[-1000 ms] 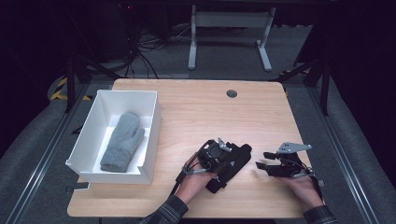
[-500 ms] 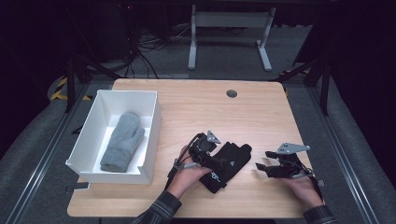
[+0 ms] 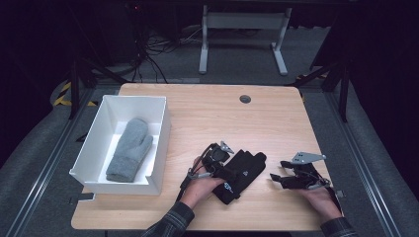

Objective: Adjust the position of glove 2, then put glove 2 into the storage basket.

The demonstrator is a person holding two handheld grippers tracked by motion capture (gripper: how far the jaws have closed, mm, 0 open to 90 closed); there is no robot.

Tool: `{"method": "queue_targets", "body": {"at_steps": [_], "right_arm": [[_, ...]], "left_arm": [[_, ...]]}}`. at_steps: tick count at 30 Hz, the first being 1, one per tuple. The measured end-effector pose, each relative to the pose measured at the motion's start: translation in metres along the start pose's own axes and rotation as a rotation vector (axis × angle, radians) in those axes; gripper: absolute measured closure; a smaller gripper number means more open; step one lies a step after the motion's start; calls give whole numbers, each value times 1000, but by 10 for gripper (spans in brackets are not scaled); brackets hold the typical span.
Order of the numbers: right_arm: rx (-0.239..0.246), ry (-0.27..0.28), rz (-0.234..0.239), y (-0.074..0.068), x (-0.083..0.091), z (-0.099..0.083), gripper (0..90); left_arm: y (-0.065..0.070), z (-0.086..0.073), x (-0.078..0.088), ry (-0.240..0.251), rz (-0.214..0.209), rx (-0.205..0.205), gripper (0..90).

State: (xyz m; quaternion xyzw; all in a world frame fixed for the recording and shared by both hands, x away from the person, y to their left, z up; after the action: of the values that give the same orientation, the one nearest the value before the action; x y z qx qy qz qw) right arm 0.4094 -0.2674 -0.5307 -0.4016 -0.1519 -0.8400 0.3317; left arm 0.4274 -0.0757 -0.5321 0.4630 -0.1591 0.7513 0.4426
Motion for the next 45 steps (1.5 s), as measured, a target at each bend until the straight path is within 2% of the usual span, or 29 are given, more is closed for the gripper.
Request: {"method": "queue_targets", "body": {"at_steps": [1,3,4,6,12,14,15,16,17,20,22,25,27,30,34,39,45], "right_arm": [[0,0,0,0,0,0,307],[1,-1,-3,0,0,0,304],[1,-1,-5,0,-1,-1,300],[3,-5,-11,0,-1,-1,293],[14,-5,-21,0,-3,-1,274],[18,-3,-24,0,-4,-1,264],[22,-1,-27,0,-5,-1,255],[22,-1,-27,0,-5,-1,255],[25,5,-30,0,-5,-1,234],[25,11,-26,-1,-6,-1,209],[26,10,-23,-1,-6,-1,206],[30,7,-22,-1,-7,-1,196],[32,6,-22,-2,-7,-1,183],[30,3,-23,-1,-7,-1,176],[28,3,-23,-1,-7,-1,171],[27,2,-27,-1,-7,-1,163],[26,1,-29,-1,-7,-1,159]], "left_arm": [[2,0,0,7,-24,1,257],[2,-1,0,3,-35,-6,276],[4,-1,0,3,-52,-3,333],[6,-1,0,8,-78,-11,374],[8,-1,1,10,-91,-9,438],[9,-2,1,6,-111,-8,488],[10,-1,1,5,-122,-5,546],[11,-2,1,1,-139,-1,546],[12,-2,1,-8,-169,11,609],[15,-2,2,-19,-191,23,677],[16,-2,2,-23,-178,17,707],[19,-1,4,-34,-140,-19,732],[20,0,5,-39,-125,-27,741],[21,1,7,-40,-120,-25,745],[22,3,14,-37,-143,-10,745],[22,9,35,-4,-131,4,745],[13,16,67,41,-107,26,745]]}}
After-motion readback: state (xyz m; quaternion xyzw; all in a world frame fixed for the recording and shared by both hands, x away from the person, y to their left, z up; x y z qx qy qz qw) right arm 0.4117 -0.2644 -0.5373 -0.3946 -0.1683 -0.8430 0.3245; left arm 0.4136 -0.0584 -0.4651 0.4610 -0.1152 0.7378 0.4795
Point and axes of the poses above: each handheld gripper's, and its own axes: x roughly backward along the jaws, z roughly out of its top, y roughly to its right, the point moved 10 cm from there along -x, roughly forward along the jaws, and after that the axes turned 8 degrees about -y, right-handed, at the moved point
